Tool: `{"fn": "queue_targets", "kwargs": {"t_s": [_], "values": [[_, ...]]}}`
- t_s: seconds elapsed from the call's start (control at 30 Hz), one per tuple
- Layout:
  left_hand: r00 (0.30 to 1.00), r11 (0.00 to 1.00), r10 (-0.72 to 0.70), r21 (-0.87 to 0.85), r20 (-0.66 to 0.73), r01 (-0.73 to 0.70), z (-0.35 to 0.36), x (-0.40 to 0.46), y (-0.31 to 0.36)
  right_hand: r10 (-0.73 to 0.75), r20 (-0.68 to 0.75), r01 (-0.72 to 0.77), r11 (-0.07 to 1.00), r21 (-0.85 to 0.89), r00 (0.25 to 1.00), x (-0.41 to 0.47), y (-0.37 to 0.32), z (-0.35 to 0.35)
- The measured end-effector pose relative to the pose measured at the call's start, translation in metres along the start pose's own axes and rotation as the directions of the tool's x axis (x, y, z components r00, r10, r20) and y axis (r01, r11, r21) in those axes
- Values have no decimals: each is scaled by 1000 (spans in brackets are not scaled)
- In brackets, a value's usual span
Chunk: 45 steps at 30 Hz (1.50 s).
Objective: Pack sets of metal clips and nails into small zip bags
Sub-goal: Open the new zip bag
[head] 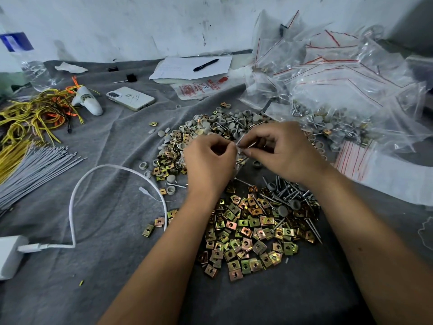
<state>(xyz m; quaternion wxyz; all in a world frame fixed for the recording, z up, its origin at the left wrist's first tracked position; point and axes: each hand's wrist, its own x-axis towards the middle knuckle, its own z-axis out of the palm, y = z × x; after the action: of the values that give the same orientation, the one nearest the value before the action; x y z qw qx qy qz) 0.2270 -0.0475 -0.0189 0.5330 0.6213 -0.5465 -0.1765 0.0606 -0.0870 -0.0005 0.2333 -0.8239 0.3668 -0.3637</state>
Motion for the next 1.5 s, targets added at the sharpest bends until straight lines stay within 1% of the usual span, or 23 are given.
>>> {"fn": "queue_targets", "kwargs": {"t_s": [0.1, 0.23, 0.3, 0.4, 0.47, 0.53, 0.63, 0.67, 0.73, 0.83, 0.87, 0.9, 0.97, 1.0, 1.03, 1.1, 1.23, 1.27, 1.3, 1.33, 1.4, 1.47, 1.5], "values": [[999, 1000, -1, 10, -36, 2, -1, 0, 2, 14, 17, -14, 1000, -2, 1000, 0, 2, 2], [996, 998, -55, -49, -77, 51, -1, 1, 2, 3, -43, -2, 999, 34, 999, 0, 0, 1], [989, 997, -59, -58, -135, 51, -3, 2, 1, -13, -49, 15, 999, 41, 999, 0, 0, 0], [972, 993, -81, -104, -219, 59, -7, 5, 2, -50, 3, 50, 999, 0, 999, 0, 0, 0], [950, 992, -84, -114, -302, 52, -9, 6, 3, -47, 20, 47, 999, 1, 999, 0, 0, 1], [931, 992, -84, -118, -355, 45, -12, 7, 3, -38, 28, 37, 999, 40, 999, 1, 1, 0], [940, 992, -102, -109, -325, 70, -13, 8, 2, -33, 54, 24, 986, 163, 998, 1, 1, 1], [941, 991, -107, -106, -320, 77, -13, 7, 3, -34, 58, 23, 983, 181, 998, 1, 0, 2], [934, 988, -128, -126, -334, 90, -13, 6, 5, -32, 13, 28, 981, 194, 999, 1, 0, 3], [911, 975, -173, -194, -375, 106, -14, 7, 5, -5, -137, 25, 989, 143, 990, 1, 2, 1], [906, 973, -184, -205, -381, 111, -15, 7, 4, -6, -125, 17, 996, 88, 992, 0, 2, -1], [906, 972, -188, -207, -379, 115, -15, 7, 4, -4, -54, 4, 1000, 9, 999, 0, 2, -1], [910, 973, -183, -198, -371, 115, -14, 6, 6, 54, 171, -20, 980, -196, 984, 0, 4, 3], [912, 975, -180, -188, -369, 116, -14, 5, 6, 100, 274, -22, 961, -276, 956, 1, 4, 5], [914, 977, -179, -179, -365, 120, -13, 5, 6, 131, 346, -16, 949, -316, 929, 1, 4, 8], [923, 978, -174, -167, -344, 123, -13, 6, 4, 153, 406, -12, 944, -330, 901, 3, 4, 9], [945, 980, -168, -148, -282, 130, -11, 7, 2, 189, 458, -23, 938, -345, 869, 4, 1, 8], [945, 980, -171, -146, -278, 135, -11, 7, 1, 189, 448, -18, 933, -359, 874, 3, 1, 9], [946, 980, -174, -143, -272, 139, -11, 7, 0, 178, 411, -19, 932, -361, 894, 3, 1, 10], [949, 980, -177, -139, -262, 144, -10, 8, -1, 155, 346, -34, 942, -334, 925, 3, 0, 10], [960, 981, -171, -127, -222, 146, -9, 9, -4, 113, 139, -85, 977, -197, 984, 2, -1, 9], [974, 986, -143, -106, -175, 126, -8, 8, -3, 71, -76, -76, 995, -65, 995, 2, -3, 6], [981, 989, -122, -96, -149, 109, -7, 6, -2, 45, -145, -50, 998, -35, 988, 3, -4, 5]]}}
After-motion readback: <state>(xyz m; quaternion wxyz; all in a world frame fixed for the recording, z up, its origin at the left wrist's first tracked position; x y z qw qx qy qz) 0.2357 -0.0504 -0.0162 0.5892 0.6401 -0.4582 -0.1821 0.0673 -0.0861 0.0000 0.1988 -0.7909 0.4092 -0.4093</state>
